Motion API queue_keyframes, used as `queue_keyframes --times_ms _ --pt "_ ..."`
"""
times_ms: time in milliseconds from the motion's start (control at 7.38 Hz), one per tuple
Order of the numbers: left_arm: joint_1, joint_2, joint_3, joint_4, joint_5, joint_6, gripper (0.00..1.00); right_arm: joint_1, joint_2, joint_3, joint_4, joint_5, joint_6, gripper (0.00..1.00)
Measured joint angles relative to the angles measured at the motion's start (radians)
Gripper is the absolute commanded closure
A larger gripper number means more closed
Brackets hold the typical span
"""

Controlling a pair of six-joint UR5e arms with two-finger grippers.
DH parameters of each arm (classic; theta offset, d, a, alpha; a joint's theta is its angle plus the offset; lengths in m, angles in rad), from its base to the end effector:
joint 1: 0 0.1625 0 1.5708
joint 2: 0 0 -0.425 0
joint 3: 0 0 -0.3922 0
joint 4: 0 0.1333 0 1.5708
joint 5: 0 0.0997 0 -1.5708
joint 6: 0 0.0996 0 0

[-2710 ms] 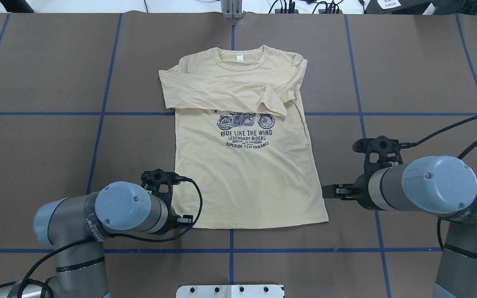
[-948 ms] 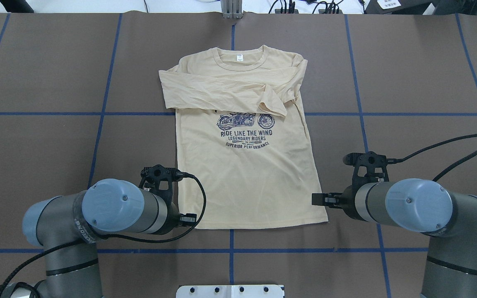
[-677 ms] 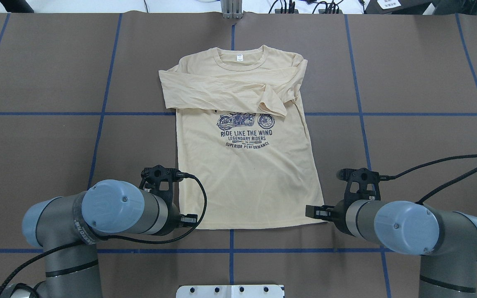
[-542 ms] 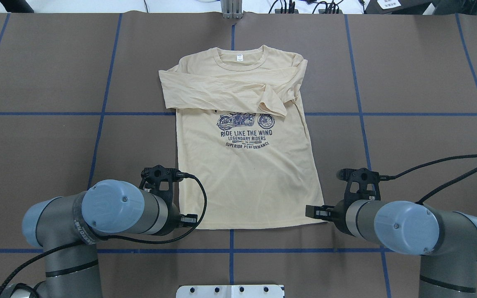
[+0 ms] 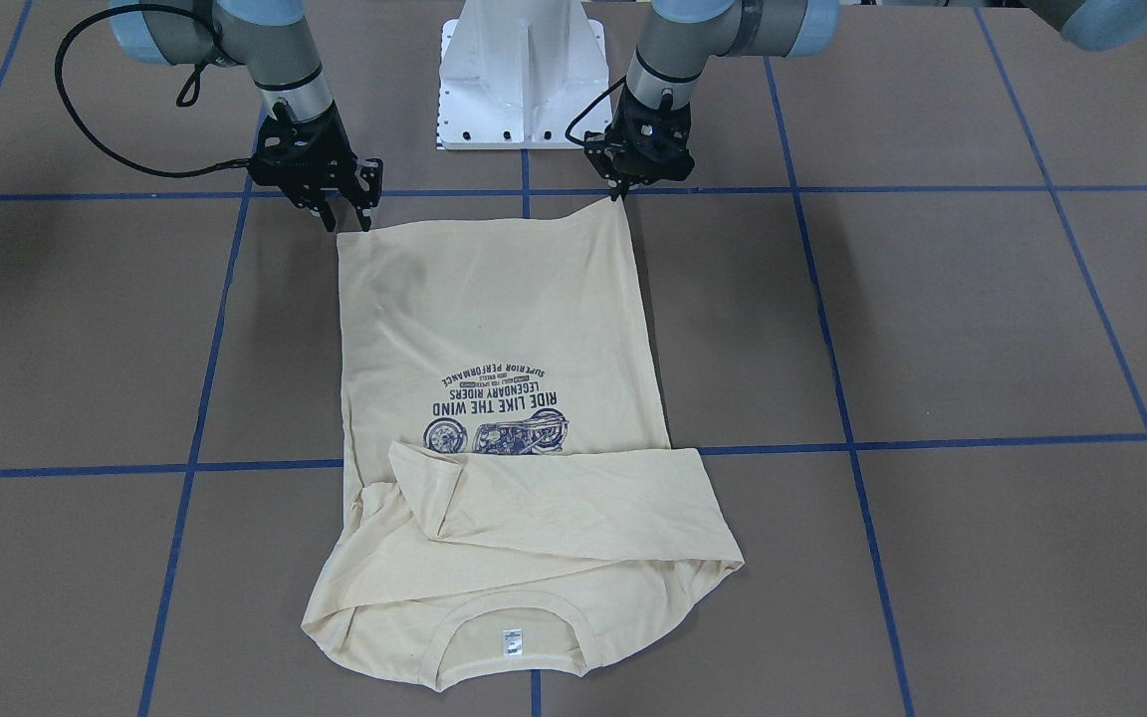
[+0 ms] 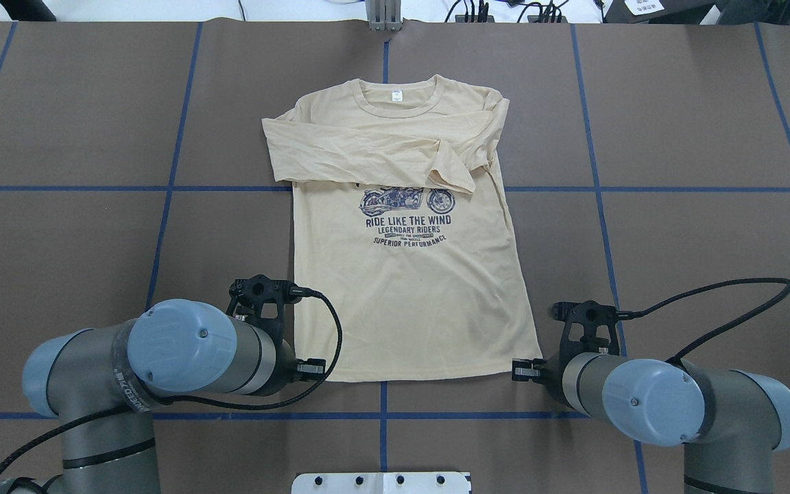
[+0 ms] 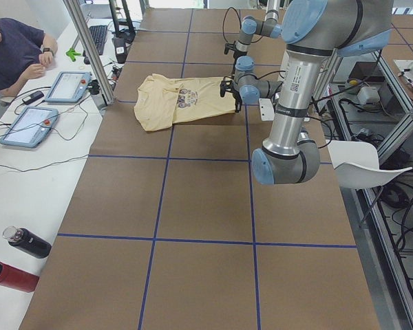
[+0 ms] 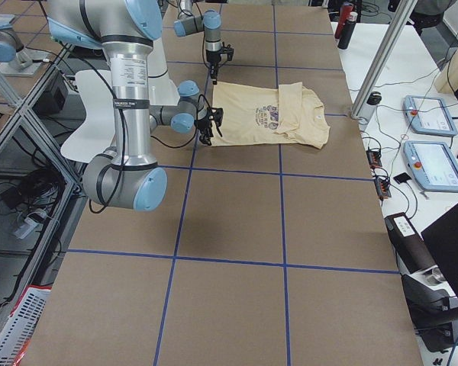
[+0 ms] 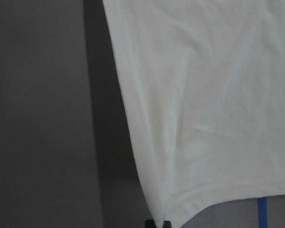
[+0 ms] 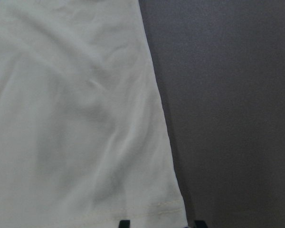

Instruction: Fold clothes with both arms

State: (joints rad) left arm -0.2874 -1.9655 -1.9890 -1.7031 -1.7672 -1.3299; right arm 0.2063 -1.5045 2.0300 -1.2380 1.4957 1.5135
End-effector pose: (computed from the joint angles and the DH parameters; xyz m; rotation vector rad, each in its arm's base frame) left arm 0.5149 -0.2709 0.2464 0.0707 0.9565 0.0499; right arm -0.4682 -0.2418 0.3793 0.1828 -0.8423 0.1719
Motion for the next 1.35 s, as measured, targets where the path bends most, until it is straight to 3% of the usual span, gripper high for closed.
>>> queue_keyframes --times_ms 271,677,813,1355 --pt "0.003 0.000 -0.004 0.005 0.000 0.000 1.00 -0.002 0.002 -0.016 0.000 -0.008 -0.001 0.52" --pt "0.004 0.000 -0.005 0.006 0.000 0.000 1.00 -0.005 0.012 -0.020 0.000 -0.010 0.000 0.96" --pt "0.005 0.000 -0.005 0.006 0.000 0.000 1.00 -0.005 0.014 -0.021 0.000 -0.011 0.000 1.00" --pt "0.005 0.001 -0.011 0.006 0.000 0.000 1.00 0.004 0.016 -0.002 0.000 -0.017 -0.002 1.00"
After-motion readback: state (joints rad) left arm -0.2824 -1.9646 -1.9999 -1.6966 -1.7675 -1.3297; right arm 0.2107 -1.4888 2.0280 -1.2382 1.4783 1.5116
